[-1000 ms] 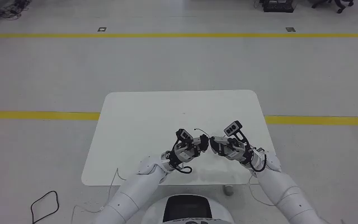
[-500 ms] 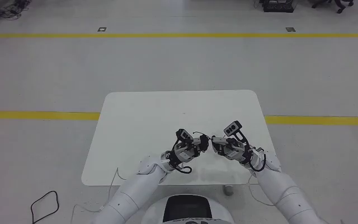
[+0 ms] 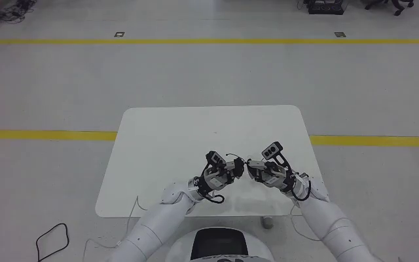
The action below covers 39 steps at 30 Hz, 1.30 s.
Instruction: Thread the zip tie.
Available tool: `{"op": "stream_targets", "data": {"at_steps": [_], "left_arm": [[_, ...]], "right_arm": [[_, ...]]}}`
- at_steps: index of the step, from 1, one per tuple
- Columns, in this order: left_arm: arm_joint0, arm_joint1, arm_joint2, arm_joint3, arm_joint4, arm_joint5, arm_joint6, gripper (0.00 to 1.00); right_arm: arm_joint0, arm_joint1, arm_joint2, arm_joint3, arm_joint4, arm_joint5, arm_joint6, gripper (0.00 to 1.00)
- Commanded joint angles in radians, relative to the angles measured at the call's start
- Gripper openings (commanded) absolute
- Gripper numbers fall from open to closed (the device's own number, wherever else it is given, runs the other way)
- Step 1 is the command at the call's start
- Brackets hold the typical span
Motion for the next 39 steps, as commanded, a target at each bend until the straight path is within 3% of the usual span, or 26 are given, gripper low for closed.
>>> {"op": "stream_targets", "data": {"at_steps": [1,39], "left_arm": [[0.000,0.000,0.000,0.000,0.000,0.000,0.000,0.00],[0.002,-0.001,0.001,0.000,0.006,0.000,0.012,0.00]], "right_arm": [[0.001,-0.001,0.001,0.001,-0.001,0.002,0.001,0.00],[0.002,-0.011,0.032,0.038,-0.044,0.002,-0.012,0.00]]}}
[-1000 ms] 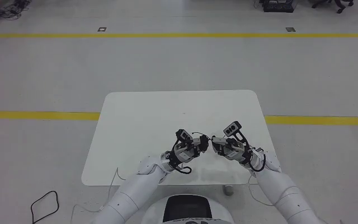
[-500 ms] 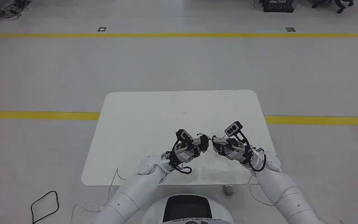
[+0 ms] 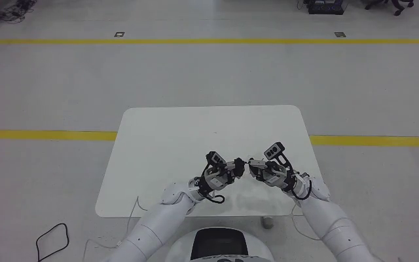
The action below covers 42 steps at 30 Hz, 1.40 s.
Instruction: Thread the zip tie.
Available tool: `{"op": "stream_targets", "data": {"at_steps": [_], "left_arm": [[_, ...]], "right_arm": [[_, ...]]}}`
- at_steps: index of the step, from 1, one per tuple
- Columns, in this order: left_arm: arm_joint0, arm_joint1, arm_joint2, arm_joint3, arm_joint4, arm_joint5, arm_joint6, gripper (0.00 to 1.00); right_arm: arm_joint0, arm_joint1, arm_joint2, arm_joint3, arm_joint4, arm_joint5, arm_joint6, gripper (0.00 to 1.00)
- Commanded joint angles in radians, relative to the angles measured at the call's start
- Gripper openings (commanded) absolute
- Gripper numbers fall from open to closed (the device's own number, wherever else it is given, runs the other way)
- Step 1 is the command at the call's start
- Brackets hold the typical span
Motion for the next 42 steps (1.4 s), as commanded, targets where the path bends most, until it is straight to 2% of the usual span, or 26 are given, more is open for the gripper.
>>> {"op": "stream_targets", "data": {"at_steps": [1,42], "left_arm": [[0.000,0.000,0.000,0.000,0.000,0.000,0.000,0.00],[0.000,0.000,0.000,0.000,0.000,0.000,0.000,0.00]], "right_arm": [[-0.001,0.000,0.001,0.000,-0.003,0.001,-0.003,0.00],[0.002,-0.006,0.034,0.036,-0.027,0.014,-0.023,0.00]]}}
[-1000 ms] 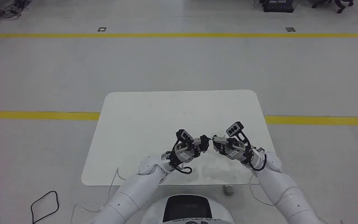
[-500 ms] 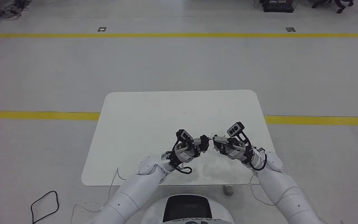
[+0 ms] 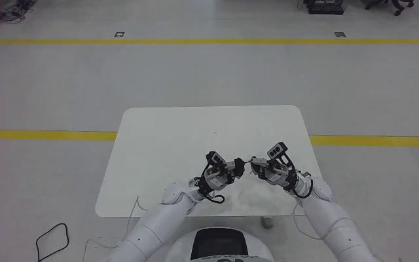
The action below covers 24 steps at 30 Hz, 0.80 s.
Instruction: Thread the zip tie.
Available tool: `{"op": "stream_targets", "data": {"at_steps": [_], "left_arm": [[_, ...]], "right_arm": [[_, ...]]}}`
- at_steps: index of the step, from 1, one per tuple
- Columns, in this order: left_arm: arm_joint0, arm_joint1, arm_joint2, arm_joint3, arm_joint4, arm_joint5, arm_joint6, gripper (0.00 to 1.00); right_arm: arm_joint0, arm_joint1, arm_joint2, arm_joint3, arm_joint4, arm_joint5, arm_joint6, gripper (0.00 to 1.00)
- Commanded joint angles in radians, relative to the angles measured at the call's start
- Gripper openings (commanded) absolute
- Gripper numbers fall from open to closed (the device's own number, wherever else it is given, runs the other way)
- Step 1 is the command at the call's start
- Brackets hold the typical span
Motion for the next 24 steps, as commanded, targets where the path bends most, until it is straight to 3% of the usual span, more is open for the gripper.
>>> {"op": "stream_targets", "data": {"at_steps": [1,24], "left_arm": [[0.000,0.000,0.000,0.000,0.000,0.000,0.000,0.00],[0.000,0.000,0.000,0.000,0.000,0.000,0.000,0.00]], "right_arm": [[0.001,0.000,0.003,0.002,-0.002,0.000,-0.001,0.00],[0.016,-0.006,0.014,0.050,0.001,0.006,-0.010,0.00]]}}
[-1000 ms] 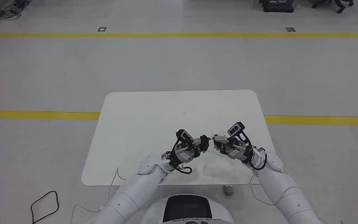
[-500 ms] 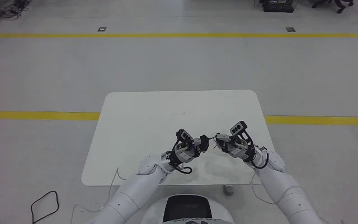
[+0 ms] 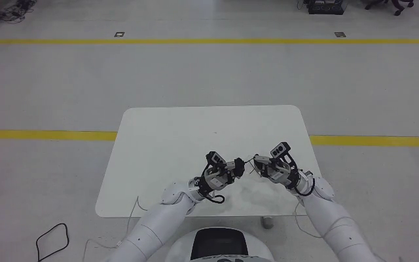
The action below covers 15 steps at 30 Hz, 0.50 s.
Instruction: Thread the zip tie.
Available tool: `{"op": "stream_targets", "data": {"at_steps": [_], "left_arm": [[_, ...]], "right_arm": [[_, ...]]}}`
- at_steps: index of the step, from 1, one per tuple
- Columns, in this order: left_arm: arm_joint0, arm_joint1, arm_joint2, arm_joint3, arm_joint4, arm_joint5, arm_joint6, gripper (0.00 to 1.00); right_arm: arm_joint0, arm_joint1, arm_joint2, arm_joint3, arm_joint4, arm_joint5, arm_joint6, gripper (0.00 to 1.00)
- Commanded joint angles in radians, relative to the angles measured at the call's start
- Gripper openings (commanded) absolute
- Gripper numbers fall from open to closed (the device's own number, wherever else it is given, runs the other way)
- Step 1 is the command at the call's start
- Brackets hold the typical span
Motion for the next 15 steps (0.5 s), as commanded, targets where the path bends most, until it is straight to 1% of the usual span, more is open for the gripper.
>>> {"op": "stream_targets", "data": {"at_steps": [1,15], "left_arm": [[0.000,0.000,0.000,0.000,0.000,0.000,0.000,0.00],[0.000,0.000,0.000,0.000,0.000,0.000,0.000,0.00]], "right_arm": [[0.004,-0.001,-0.002,0.007,0.000,0.000,0.000,0.00],[0.017,-0.007,-0.006,0.037,-0.011,-0.007,-0.005,0.00]]}}
